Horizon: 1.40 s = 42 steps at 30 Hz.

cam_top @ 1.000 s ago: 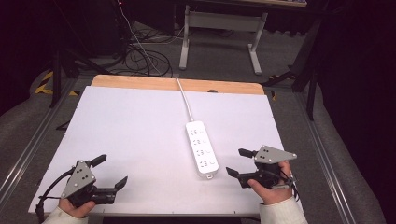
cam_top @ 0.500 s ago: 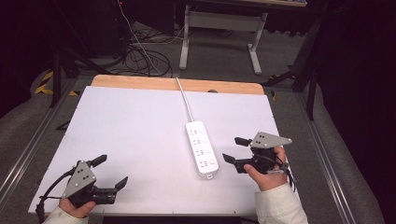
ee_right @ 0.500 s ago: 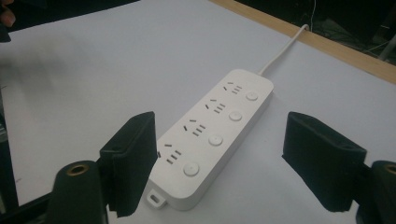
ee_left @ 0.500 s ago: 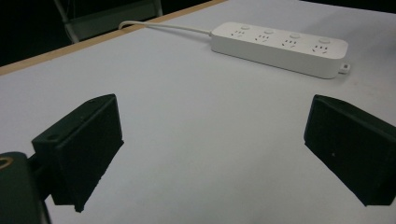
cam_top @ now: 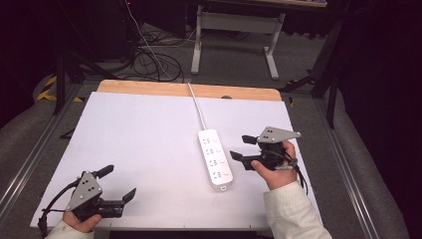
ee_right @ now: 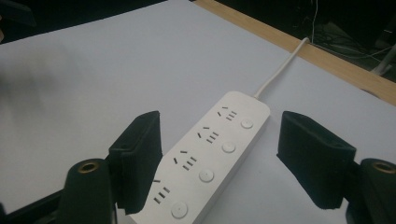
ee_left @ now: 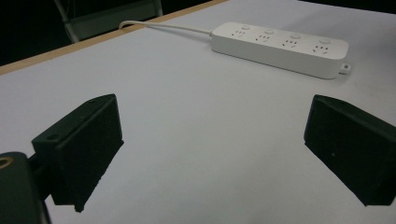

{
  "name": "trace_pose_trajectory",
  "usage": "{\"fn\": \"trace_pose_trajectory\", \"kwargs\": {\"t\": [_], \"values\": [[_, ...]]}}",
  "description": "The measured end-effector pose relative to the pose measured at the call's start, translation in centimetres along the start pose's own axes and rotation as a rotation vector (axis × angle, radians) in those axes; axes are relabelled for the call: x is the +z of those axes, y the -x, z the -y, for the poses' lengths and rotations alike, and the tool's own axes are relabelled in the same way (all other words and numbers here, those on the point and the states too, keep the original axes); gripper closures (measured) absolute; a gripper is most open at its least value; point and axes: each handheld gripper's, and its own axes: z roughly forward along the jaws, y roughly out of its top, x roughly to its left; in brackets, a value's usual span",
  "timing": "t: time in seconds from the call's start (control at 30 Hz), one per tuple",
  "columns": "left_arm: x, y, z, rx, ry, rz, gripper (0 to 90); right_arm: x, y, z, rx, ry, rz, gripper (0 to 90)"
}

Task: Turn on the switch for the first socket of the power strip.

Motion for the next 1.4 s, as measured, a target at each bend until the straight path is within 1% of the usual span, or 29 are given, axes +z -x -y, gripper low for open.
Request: {"fn": "trace_pose_trajectory", "kwargs": {"t": [0.07,0.1,0.2,0.3,0.43,0.47,0.53,0.7,0.73,0.77,0.8,0.9,0.97,1.07,1.1,1.13,1.17,1.27,1.33,1.4], "values": [[0.0,0.0,0.0,0.0,-0.001,0.001,4.8,0.2,0.1,-0.2,-0.007,-0.006,0.002,32.5],[0.0,0.0,0.0,0.0,-0.001,0.001,4.8,0.6,0.2,-0.4,-0.019,-0.026,0.008,32.6],[0.1,0.0,0.0,0.002,-0.004,0.002,4.8,0.8,0.3,-0.6,-0.03,-0.036,0.011,33.5],[0.1,0.0,0.0,0.004,-0.008,0.002,4.8,1.2,0.6,-1.0,-0.028,-0.036,0.012,35.9],[0.1,0.0,0.0,0.006,-0.008,0.001,4.8,2.0,1.0,-1.3,-0.018,-0.034,-0.007,44.5],[0.1,0.0,0.0,0.006,-0.009,0.0,4.8,2.5,1.1,-1.4,-0.015,-0.035,-0.013,47.5],[0.1,0.0,0.0,0.007,-0.008,0.001,4.8,2.7,1.2,-1.5,-0.015,-0.035,-0.015,49.0],[0.1,0.0,0.0,0.008,-0.008,0.0,4.8,3.7,1.8,-1.8,-0.004,-0.049,-0.021,59.6],[0.1,0.0,0.0,0.009,-0.008,0.001,4.8,4.0,2.0,-1.8,-0.002,-0.069,-0.026,62.4],[0.1,0.0,0.0,0.009,-0.009,0.001,4.8,4.2,2.1,-1.8,0.0,-0.077,-0.032,65.6],[0.1,0.0,0.0,0.005,-0.008,0.003,4.8,4.4,2.2,-1.8,0.002,-0.077,-0.039,68.2],[0.1,0.0,0.0,0.011,-0.009,0.005,4.9,5.2,2.6,-1.7,0.01,-0.08,-0.052,80.2],[0.1,0.0,0.0,0.009,-0.008,0.005,4.9,5.7,2.9,-1.6,0.016,-0.08,-0.05,85.1],[0.1,0.0,0.0,0.01,-0.008,0.003,4.9,6.4,3.3,-1.3,0.035,-0.089,-0.053,89.9],[0.2,0.1,0.0,0.003,-0.007,0.006,4.9,6.6,3.4,-1.3,0.037,-0.092,-0.048,90.0],[0.2,0.0,0.0,0.012,-0.007,0.003,4.9,6.9,3.6,-1.2,0.039,-0.095,-0.046,90.0],[0.2,0.1,0.0,0.006,-0.007,0.006,4.9,7.1,3.7,-1.1,0.04,-0.096,-0.046,90.0],[0.2,0.0,0.0,0.012,-0.006,0.005,4.9,7.9,4.0,-0.9,0.034,-0.105,-0.035,90.0],[0.2,0.0,0.0,0.013,-0.006,0.005,4.9,8.8,4.3,-0.7,0.039,-0.121,-0.033,90.0],[0.2,0.0,0.0,0.013,-0.006,0.005,4.9,9.0,4.3,-0.6,0.042,-0.125,-0.03,90.0]]}}
